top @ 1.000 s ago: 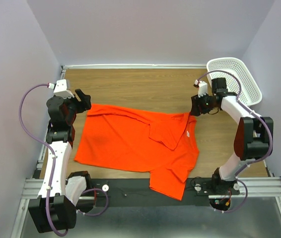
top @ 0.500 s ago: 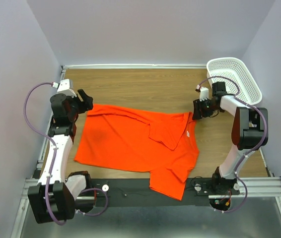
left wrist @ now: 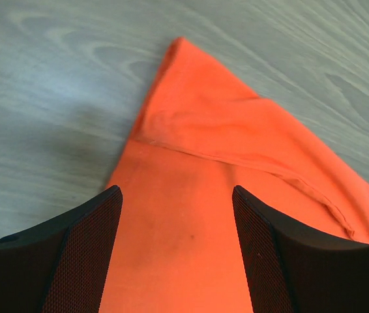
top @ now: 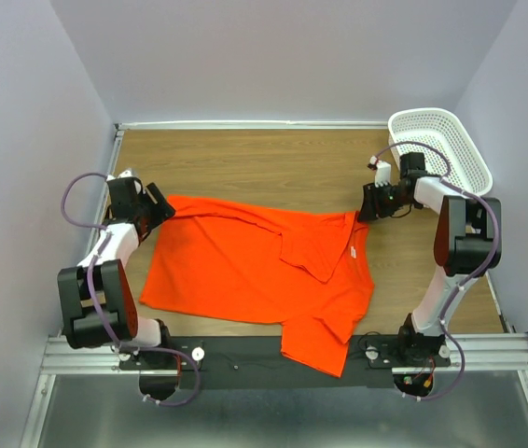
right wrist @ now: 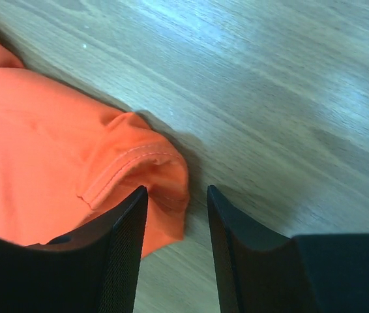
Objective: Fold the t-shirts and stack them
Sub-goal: Fold the tshirt
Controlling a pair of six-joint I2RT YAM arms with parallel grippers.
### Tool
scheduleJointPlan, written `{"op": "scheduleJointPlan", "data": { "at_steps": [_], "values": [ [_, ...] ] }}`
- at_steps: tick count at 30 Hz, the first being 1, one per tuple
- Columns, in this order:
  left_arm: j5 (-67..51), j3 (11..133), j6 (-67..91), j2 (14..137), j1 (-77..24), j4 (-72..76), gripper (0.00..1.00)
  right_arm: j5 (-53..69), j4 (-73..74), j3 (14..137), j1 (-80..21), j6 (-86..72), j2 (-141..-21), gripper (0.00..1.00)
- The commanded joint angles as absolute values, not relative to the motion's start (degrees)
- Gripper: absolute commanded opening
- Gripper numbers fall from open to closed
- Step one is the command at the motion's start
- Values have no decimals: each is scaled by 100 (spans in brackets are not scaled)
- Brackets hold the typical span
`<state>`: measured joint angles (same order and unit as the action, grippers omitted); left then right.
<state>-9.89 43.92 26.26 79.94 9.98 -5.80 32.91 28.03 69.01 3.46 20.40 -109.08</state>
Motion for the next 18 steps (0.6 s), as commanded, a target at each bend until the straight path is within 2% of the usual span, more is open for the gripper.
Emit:
{"op": "scheduleJointPlan", "data": {
  "at_steps": [1,5,8,15,18],
  "values": [
    [-1283,4351,3216,8095,1379,-379,76,3595,2927,6969,378,2083,-11241,49],
    [-1327,4315,3392,8244,1433,-255,76,3595,2944,7022,378,2092,-11382,47],
    [-1327,4289,3497,8367,1468,-176,75,3568,2953,7014,378,2127,-11434,39],
    [-1187,4254,3752,8543,1512,-36,64,3603,2944,6996,474,2162,-11434,25],
    [-1309,4280,3858,8788,1512,114,59,3621,2944,7005,501,2153,-11478,25]
  ]
}}
